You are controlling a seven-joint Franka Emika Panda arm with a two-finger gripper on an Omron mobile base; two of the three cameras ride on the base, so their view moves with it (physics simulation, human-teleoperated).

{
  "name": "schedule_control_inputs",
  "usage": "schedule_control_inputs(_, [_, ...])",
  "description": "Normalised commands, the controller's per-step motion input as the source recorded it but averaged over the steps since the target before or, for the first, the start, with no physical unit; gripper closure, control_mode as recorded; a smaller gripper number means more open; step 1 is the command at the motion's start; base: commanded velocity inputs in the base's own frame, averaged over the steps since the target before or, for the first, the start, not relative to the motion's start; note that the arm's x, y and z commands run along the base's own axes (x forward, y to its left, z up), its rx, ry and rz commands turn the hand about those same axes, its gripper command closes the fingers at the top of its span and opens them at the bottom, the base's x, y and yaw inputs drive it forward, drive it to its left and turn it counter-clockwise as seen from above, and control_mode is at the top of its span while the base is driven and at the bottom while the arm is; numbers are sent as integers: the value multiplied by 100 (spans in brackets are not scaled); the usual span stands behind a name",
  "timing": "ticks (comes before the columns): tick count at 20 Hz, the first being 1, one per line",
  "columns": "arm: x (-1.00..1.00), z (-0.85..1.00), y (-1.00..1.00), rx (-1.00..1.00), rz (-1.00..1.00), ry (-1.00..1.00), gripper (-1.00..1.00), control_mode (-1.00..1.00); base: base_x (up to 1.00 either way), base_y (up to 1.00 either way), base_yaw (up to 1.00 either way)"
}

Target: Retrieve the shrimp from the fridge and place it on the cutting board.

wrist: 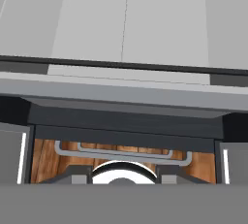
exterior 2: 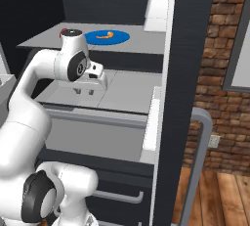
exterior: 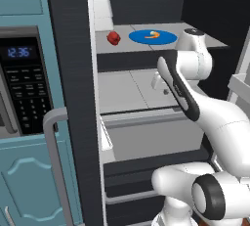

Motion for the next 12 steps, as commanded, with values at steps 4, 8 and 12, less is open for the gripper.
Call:
schedule_control_inputs(4, [-5,2,0,0,0,-1,-100,-100,0,0,0])
schedule_control_inputs(8, [-15,24,-1,0,0,-14,-100,-100,0,0,0])
schedule_control_inputs(12, [-4,51,-7,0,-1,-14,-100,-100,0,0,0])
